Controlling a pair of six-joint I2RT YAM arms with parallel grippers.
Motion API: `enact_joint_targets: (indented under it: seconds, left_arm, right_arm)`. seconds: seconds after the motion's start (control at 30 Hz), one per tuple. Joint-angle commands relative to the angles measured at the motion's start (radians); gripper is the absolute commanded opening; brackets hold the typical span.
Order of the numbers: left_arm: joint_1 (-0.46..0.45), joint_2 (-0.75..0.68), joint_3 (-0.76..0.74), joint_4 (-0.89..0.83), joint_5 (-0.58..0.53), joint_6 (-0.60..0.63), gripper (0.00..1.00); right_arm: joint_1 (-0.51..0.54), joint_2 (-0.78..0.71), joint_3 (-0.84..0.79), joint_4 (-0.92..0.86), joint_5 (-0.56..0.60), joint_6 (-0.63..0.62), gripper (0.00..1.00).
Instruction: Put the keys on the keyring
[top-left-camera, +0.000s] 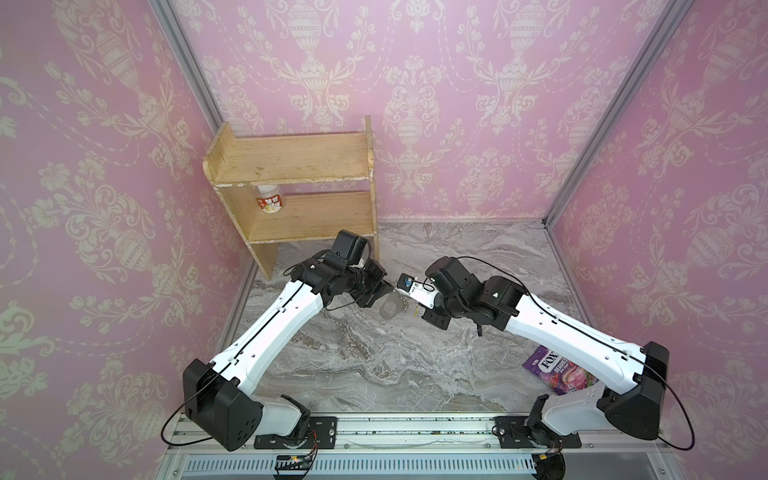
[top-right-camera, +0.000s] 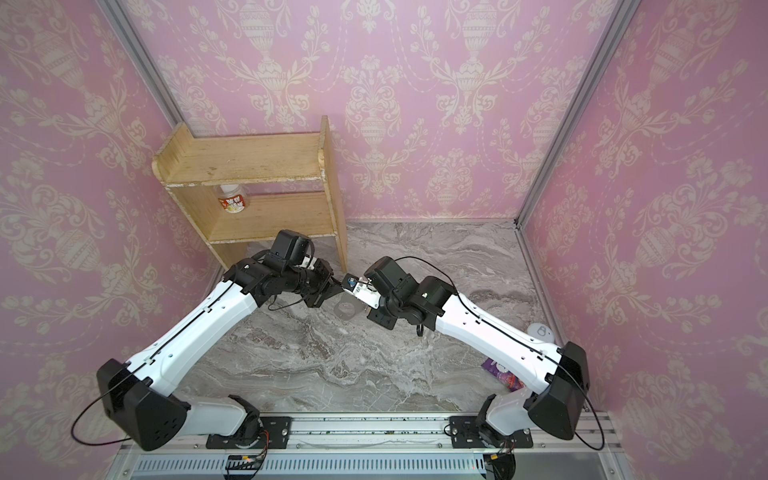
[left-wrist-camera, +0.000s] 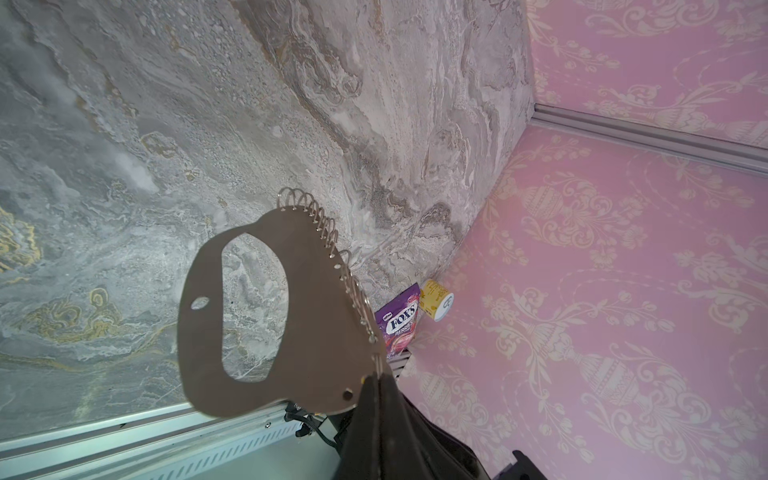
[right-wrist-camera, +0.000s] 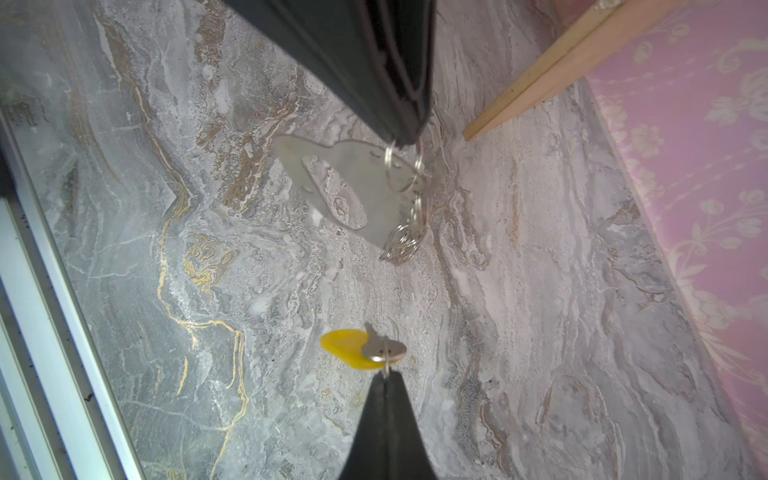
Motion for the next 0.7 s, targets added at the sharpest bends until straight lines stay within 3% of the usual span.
enact_joint_targets:
  seconds: [0.0,0.33,0.67]
  left_arm:
    - [-0.021,-0.007,0.02,0.016,0.006,-0.066,0.0]
    - [-0.083,-0.024,-0.062,0.088,0.076,-0.28,0.0]
    - [-0.091,-0.04,-0.057,0.046,0.102,-0.363,0.0]
  right_arm:
    - [0.001,-0.029,-0.008,0.024,0.071,0.076,0.0]
    - [0.007,-0.122,-0.078,0.071,-0.031,0.058,0.0]
    - [0.081,-0.135,-0.083,0.026,0.015,-0.05,0.0]
